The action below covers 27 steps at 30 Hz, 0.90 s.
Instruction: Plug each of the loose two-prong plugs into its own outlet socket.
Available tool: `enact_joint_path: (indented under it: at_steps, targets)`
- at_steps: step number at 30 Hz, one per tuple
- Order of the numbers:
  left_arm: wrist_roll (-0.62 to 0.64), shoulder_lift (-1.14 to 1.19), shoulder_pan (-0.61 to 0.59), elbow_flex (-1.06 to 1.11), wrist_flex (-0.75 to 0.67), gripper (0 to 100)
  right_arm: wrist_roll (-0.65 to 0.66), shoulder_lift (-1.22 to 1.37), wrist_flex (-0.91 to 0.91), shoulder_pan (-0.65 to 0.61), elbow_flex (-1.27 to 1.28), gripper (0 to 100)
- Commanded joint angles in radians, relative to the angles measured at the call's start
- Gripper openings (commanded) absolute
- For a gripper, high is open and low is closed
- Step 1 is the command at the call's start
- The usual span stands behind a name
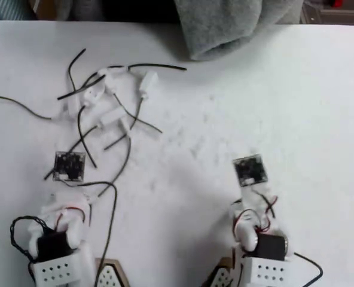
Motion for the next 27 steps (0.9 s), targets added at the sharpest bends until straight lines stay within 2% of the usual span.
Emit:
enact_joint_path:
  at_steps: [1, 4, 6, 12, 27]
  targets:
    - [0.044, -0.001, 0.008, 0.005, -0.002, 2, 0.0, -0.01, -0.012, 0.096, 0.011, 2.0]
    - [0.183, -0.001, -0.013, 0.005, 0.003, 2, -0.006, -0.01, -0.012, 0.076, 0.011, 2.0]
    - [0.232, -0.001, -0.013, 0.005, 0.003, 2, -0.008, -0.01, -0.012, 0.038, 0.011, 2.0]
    - [0.23, -0.001, -0.021, 0.005, 0.002, 2, -0.008, -0.01, -0.012, -0.042, 0.011, 2.0]
    - [0.232, -0.001, -0.021, 0.006, 0.002, 2, -0.002, -0.01, -0.012, -0.045, 0.011, 2.1]
